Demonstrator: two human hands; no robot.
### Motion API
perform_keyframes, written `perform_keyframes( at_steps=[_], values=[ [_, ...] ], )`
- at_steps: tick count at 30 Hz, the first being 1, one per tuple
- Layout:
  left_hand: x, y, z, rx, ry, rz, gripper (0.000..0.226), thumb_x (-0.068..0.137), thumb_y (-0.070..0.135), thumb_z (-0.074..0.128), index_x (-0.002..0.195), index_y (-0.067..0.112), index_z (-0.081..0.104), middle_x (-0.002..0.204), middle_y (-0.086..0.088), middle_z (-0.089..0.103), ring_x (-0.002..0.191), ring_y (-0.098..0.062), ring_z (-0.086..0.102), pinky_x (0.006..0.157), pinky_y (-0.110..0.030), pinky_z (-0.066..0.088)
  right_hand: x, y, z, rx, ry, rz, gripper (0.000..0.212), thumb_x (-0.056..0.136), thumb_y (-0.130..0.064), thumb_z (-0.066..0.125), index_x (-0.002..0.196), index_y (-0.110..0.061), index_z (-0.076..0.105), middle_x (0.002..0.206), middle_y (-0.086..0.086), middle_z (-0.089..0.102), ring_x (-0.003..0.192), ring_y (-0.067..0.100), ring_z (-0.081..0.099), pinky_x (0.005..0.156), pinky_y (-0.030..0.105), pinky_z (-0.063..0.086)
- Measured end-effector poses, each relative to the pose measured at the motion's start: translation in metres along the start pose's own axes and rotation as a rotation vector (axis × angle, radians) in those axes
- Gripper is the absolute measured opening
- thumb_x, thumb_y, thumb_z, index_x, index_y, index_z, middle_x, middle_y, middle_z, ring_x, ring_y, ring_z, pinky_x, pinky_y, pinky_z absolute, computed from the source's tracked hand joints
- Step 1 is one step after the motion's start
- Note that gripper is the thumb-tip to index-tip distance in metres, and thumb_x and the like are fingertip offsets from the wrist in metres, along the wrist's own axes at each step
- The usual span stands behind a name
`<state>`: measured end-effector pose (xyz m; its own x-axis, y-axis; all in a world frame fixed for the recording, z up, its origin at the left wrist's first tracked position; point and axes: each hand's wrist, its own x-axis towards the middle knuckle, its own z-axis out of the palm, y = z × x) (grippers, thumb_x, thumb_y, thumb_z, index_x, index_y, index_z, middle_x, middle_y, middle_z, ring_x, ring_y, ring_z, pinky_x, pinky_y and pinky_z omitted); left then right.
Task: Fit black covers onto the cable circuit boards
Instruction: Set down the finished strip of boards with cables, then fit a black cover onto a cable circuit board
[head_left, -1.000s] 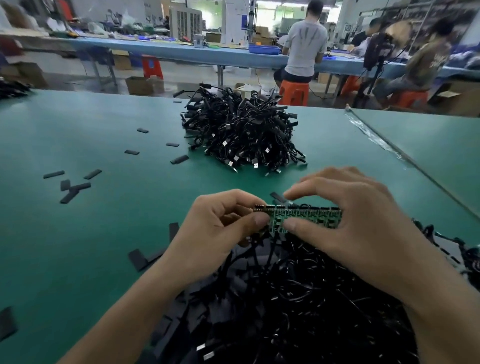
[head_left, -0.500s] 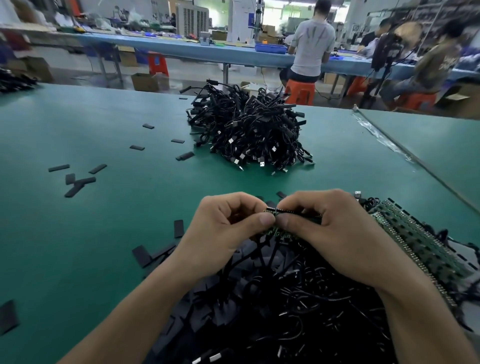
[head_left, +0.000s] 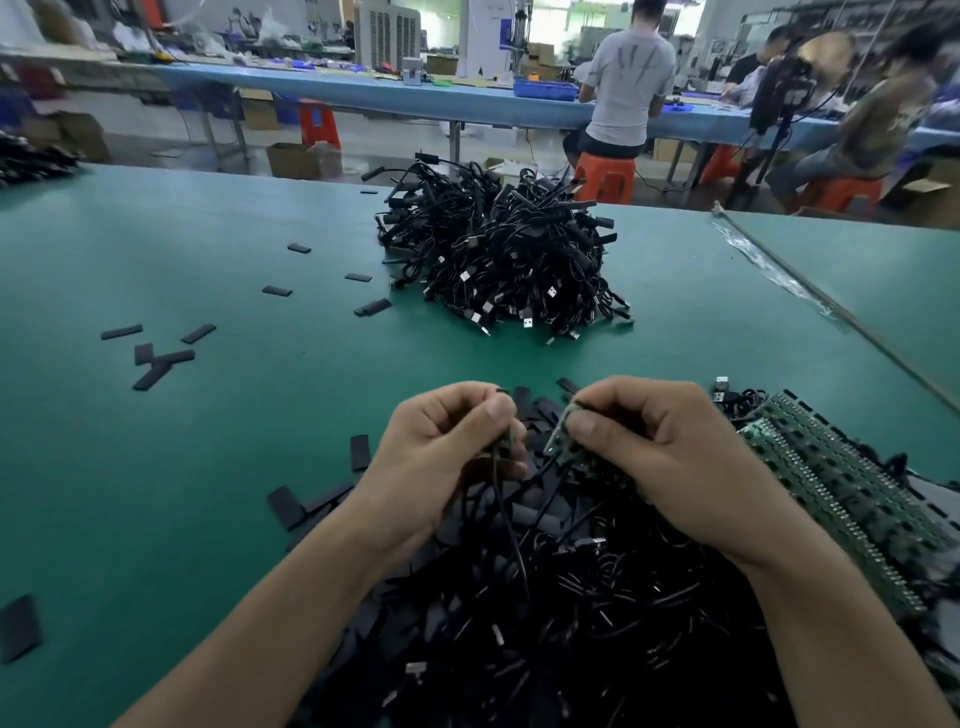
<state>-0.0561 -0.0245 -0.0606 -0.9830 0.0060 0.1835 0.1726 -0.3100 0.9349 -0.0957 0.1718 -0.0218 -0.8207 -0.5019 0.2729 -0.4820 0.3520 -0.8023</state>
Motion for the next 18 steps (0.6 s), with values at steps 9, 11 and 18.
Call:
perform_keyframes(
  at_steps=[9,11,18],
  values=[
    [0.01,0.027,-0.028,-0.096,0.395,0.136,0.02,0.1,0.026,0.055,0.083,0.024,0.064,0.058,0.009,0.048,0.042,-0.004,0.037,0.037,-0.016,0.035,-0.009,0.023,-0.063,-0.603,0.096,0.557,0.023,0.082,-0.035,0.079,0.063,-0.038,0.067,0.068,-0.009,0.065,0.078,0.019,0.063,0.074,0.03,0.044],
    [0.011,0.035,-0.036,-0.058,0.402,0.12,0.019,0.1,0.025,0.056,0.086,0.021,0.067,0.056,0.01,0.044,0.041,-0.003,0.032,0.034,-0.015,0.028,-0.004,0.022,-0.064,-0.728,0.072,0.696,0.019,0.081,-0.04,0.079,0.067,-0.037,0.067,0.08,-0.004,0.065,0.094,0.026,0.063,0.093,0.04,0.046],
    [0.012,0.035,-0.042,0.288,0.338,-0.097,0.025,0.104,0.017,0.048,0.105,0.019,0.073,0.064,0.006,0.043,0.043,-0.001,0.028,0.035,-0.013,0.024,0.002,-0.022,-0.019,-0.929,0.066,0.332,0.035,0.09,-0.036,0.067,0.124,-0.036,0.061,0.119,-0.005,0.061,0.106,0.015,0.055,0.091,0.034,0.035]
  ],
)
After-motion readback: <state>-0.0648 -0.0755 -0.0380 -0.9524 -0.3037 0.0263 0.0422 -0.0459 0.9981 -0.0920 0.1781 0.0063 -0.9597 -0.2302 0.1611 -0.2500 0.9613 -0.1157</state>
